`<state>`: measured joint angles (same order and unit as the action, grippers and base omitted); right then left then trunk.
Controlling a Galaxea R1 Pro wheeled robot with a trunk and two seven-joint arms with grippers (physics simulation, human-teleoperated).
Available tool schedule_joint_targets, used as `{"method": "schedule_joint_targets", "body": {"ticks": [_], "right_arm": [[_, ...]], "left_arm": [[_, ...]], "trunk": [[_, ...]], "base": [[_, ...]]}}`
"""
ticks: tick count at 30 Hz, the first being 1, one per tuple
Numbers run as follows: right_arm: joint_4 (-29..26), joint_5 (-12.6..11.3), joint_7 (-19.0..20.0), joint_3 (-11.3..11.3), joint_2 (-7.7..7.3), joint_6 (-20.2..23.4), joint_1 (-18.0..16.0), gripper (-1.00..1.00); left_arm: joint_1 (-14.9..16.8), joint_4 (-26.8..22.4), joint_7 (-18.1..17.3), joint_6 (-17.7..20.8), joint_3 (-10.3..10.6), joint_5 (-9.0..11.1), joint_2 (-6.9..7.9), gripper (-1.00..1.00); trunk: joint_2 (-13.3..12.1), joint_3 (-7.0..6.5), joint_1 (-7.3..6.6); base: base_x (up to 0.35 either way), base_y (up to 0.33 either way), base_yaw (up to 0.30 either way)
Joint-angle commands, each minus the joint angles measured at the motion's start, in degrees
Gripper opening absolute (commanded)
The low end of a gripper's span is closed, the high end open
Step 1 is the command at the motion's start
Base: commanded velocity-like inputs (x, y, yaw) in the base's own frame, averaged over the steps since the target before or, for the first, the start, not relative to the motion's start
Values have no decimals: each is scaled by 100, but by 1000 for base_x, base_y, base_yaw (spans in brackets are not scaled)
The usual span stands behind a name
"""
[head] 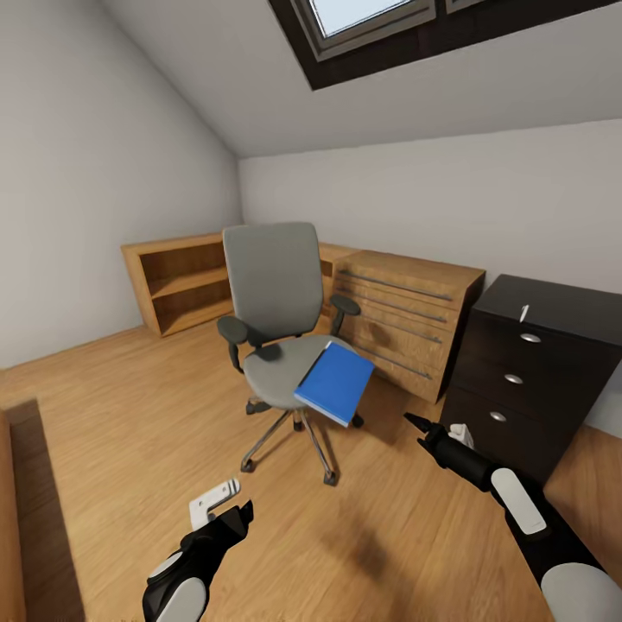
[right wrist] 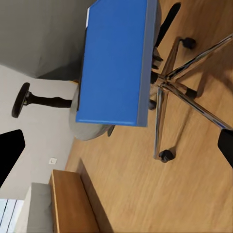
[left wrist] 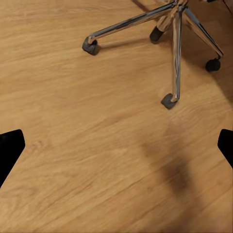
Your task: In the bedroom, organize the workspace by keeping the computer under the desk, ensuring the monitor is on the desk, placing the keyboard on the desk next to the monitor, placing the mouse on the desk next to the keyboard, moving the folder from the swivel chair onto the desk next to the mouse, stacking the notebook on top of the folder with the pen on top of the notebook, and positioning the swivel chair next to the desk.
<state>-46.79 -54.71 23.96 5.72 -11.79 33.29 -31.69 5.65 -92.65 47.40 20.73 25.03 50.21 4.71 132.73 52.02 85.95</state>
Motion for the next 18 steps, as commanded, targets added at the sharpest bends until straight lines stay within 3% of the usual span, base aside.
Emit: {"method": "schedule_joint_targets", "body": {"ticks": [1,18], "right_arm": [[-1,-23,12,13,2,42,-4,100],[-46,-14,38,-16,6,-48,-4,100]], "left_arm": [[6,-8,41,16,10,25,4,100],[6,-8,34,-47,50,20,4,100]], "trunk": [[44,24,21],[726,329,395]], "base": [[0,0,0],[0,0,0]]}}
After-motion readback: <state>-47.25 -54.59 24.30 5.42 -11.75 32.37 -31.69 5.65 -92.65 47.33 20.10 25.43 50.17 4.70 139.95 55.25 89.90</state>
